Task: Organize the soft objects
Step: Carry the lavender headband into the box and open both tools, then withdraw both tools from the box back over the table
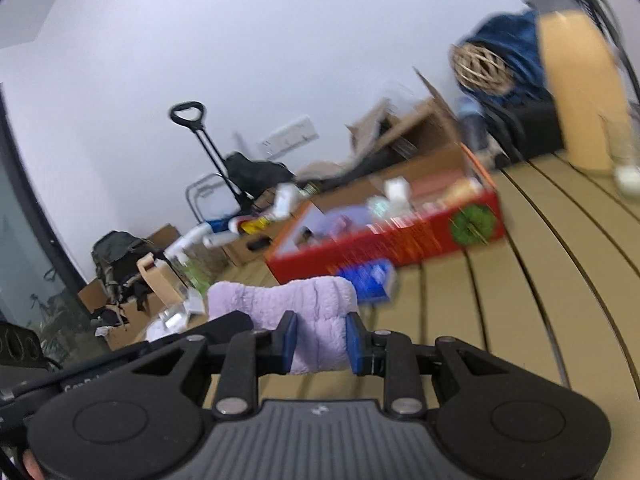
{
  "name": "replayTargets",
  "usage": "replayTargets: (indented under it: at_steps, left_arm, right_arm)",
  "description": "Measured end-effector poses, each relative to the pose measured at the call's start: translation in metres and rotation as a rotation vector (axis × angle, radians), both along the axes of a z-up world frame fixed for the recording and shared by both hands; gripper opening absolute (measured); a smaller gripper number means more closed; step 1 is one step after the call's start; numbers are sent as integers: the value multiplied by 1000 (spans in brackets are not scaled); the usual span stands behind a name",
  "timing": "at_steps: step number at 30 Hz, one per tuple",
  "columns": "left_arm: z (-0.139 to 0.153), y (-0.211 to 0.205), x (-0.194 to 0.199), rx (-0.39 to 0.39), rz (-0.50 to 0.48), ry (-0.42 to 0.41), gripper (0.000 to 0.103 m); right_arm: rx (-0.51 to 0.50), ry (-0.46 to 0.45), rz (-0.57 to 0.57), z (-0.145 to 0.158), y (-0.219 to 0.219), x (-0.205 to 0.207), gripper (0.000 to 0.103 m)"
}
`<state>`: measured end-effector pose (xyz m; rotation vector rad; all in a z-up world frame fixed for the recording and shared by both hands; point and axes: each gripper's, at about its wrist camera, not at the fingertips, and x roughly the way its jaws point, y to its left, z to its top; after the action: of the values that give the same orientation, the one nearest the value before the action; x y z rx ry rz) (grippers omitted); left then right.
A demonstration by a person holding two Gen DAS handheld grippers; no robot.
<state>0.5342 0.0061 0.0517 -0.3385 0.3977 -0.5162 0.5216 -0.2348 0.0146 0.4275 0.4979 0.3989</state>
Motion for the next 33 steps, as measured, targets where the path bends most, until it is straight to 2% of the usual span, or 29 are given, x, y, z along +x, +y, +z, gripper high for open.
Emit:
replayTargets:
  at_steps: [3,6,10,14,16,17,18,20,22,25,28,33]
  left_arm:
    - [21,17,61,-21,17,24,18]
    - [28,25,130,-10,41,90,18]
    - [15,29,208,35,49,189,19]
    - [-11,22,264,150,88,274,23]
    - [-22,21,274,198,98,289,25]
    - [-27,22,276,217,109,285,30]
    - [-30,23,276,216,123,281,44]
    - [-33,31,273,182,151,262,61]
    - [-30,35,268,175,163,236,62]
    - [-21,38,260,181,179,200,62]
    - [-8,40,253,185,182,185,62]
    - [24,46,219,212,182,145,64]
  right_arm:
    - [-25,-37,22,28,14,51,25]
    - [-21,2,32,38,28,122,25]
    - [-25,111,21,25,39,212,25]
    - [-59,225,3,-1,53,280,26]
    - [-113,292,5,-17,64,302,26]
    - [-137,314,13,-26,68,309,27]
    - [-161,335,19,-34,72,316,28]
    - [-192,365,16,-49,77,324,30]
    - [-145,399,22,-62,74,332,33]
    - [-32,414,69,-70,66,330,52]
    - [-96,392,92,-63,70,320,56]
    - [-151,310,74,-14,49,282,57]
